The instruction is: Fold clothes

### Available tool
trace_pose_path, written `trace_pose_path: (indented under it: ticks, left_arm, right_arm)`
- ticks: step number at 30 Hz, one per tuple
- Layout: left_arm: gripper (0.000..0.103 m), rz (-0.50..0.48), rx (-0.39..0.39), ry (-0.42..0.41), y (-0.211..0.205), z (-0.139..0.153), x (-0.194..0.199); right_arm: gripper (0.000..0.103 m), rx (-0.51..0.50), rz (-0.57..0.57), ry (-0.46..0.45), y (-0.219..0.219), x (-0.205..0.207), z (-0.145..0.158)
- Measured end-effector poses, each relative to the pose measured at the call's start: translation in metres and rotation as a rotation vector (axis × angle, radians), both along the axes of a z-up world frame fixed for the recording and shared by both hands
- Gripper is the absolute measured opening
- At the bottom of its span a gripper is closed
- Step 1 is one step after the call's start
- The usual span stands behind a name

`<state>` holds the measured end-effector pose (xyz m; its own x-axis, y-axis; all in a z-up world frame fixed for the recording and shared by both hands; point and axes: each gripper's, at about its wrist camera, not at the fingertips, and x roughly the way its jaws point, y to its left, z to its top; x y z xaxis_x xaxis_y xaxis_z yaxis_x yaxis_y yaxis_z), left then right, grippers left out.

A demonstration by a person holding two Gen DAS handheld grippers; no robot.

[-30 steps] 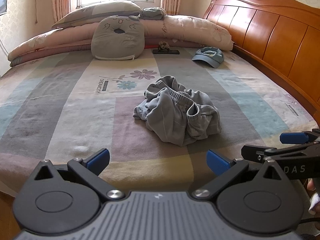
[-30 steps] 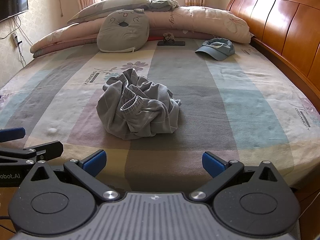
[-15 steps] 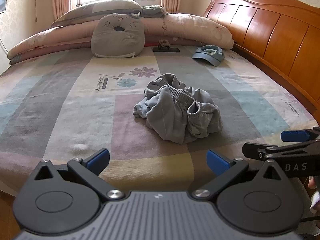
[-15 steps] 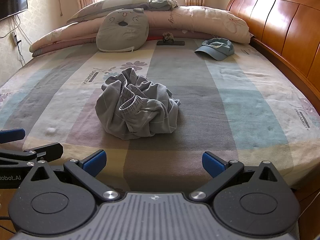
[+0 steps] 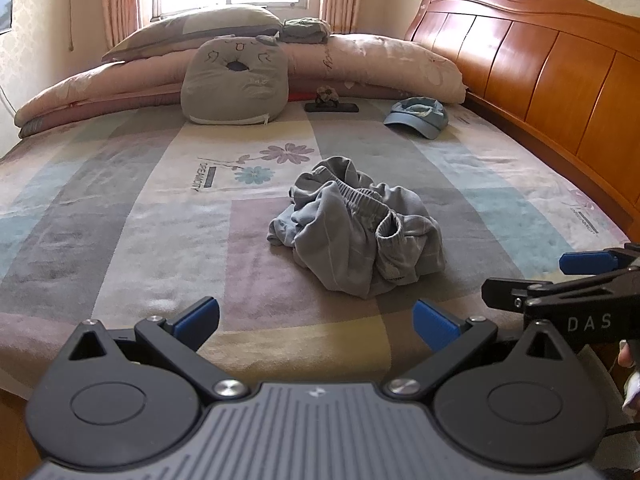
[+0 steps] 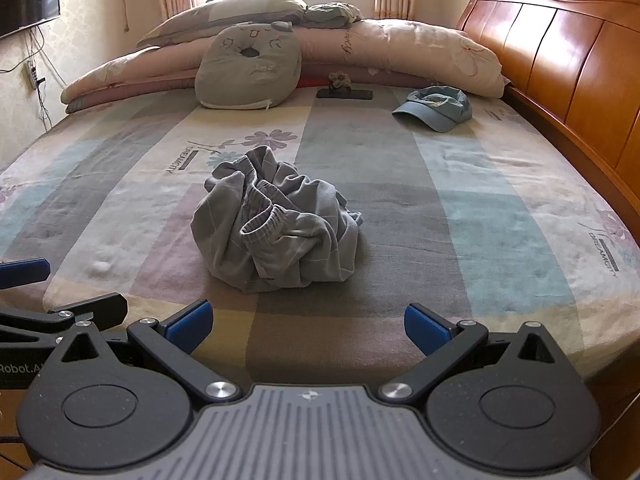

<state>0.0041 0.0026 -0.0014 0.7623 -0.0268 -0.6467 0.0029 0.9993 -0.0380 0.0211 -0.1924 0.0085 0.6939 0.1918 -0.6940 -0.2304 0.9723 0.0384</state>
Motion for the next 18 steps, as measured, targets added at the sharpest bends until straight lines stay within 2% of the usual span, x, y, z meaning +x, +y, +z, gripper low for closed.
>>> trace_pose_path:
  ticks: [18]
  left_arm:
    - [0.102, -0.008, 0.015, 0.008, -0.0008, -0.0022, 0.0089]
  right_arm:
    - [0.103, -0.002, 0.004, 0.006, 0.0014, 0.0087, -0.0022]
